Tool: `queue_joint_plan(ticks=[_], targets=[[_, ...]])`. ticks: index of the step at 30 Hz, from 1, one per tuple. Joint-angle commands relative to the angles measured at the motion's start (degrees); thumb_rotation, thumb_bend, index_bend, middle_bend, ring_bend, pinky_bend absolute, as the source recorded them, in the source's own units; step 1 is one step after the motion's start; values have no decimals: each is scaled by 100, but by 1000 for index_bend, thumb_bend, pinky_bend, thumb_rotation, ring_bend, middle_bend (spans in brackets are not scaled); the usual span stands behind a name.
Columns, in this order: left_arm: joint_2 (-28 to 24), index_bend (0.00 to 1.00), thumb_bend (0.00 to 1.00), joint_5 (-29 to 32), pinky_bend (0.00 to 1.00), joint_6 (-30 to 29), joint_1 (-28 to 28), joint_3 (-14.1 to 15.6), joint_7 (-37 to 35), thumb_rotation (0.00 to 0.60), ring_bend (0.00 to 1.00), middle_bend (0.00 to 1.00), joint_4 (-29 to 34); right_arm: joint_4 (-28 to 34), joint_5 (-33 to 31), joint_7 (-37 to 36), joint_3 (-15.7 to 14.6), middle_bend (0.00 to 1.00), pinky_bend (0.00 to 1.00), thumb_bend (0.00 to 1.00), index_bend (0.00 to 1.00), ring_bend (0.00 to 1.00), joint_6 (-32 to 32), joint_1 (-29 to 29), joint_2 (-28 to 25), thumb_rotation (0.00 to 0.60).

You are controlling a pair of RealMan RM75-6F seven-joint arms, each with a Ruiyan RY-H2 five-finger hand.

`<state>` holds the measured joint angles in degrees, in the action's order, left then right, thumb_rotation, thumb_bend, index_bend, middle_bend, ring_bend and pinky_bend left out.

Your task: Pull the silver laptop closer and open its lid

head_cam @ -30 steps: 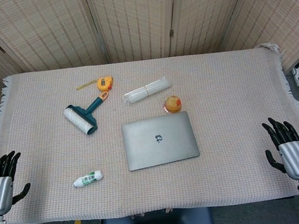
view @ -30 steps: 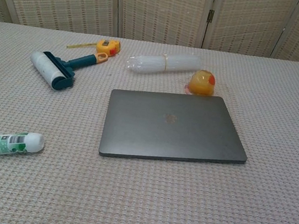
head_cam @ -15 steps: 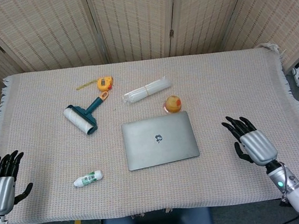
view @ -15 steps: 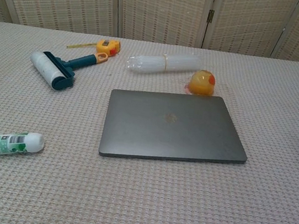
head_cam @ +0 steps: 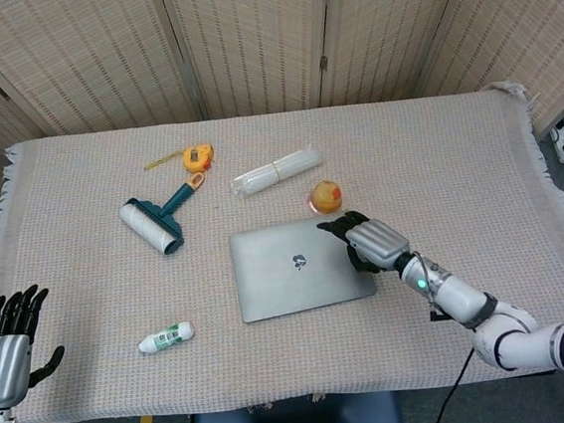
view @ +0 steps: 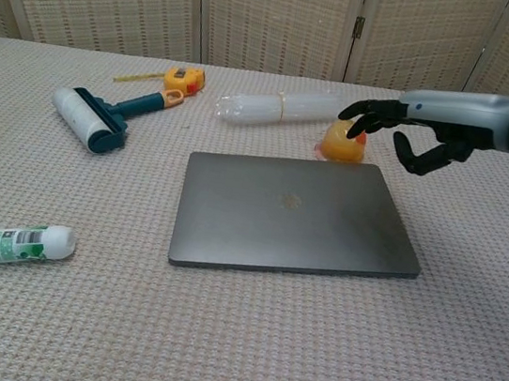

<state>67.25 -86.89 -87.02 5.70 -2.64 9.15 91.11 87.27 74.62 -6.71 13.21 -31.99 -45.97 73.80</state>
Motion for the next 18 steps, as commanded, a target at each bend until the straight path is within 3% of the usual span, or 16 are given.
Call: queue_joint_plan(ticks=[1,9,18], targets=[[-2,120,318,20,0,3,-12,5,-17,600,97,98,-11,-818,-779,220,234,166,0,957,0,94,711,-804,664,600],[-25,121,318,111,0,70,-14,-8,-61,600,97,99,-22,-2308,-1791,457,98,167,0,964,0,87,1421,-1828,1665,600],[-45,122,317,177,0,130,-22,0,-112,600,97,99,-48,-3446,-2391,497,-180,160,0,964,0,80,1782,-2445,2380,600]])
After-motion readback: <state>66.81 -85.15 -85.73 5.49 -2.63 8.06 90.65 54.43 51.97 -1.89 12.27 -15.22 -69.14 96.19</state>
